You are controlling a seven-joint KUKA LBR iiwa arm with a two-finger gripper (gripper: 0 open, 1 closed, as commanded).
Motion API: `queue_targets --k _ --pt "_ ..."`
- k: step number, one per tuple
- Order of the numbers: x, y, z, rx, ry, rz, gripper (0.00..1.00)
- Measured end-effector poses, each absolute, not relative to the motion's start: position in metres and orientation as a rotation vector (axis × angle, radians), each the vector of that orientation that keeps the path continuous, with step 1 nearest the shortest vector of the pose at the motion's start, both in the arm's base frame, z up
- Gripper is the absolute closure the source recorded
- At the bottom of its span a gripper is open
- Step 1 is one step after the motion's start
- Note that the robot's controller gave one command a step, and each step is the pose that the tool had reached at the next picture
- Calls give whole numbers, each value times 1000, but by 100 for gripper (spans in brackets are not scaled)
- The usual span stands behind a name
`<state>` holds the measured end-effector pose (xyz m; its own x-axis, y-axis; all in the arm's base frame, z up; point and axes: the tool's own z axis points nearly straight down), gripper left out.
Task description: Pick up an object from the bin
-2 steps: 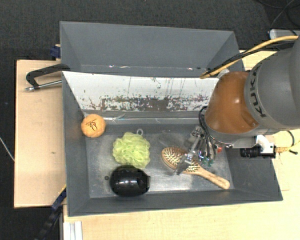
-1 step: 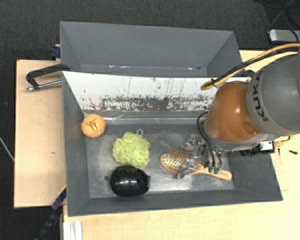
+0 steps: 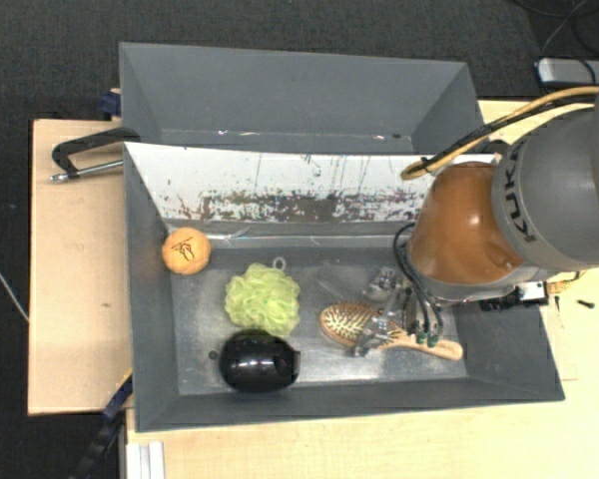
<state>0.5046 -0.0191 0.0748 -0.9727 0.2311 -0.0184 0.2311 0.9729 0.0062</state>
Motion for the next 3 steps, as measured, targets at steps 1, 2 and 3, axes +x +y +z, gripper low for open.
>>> queue_targets --k 1,2,3 --pt "503 -19 78 362 3110 4 100" --pt "501 -19 90 364 3122 1 100" --pt "501 -19 112 364 3122 1 100"
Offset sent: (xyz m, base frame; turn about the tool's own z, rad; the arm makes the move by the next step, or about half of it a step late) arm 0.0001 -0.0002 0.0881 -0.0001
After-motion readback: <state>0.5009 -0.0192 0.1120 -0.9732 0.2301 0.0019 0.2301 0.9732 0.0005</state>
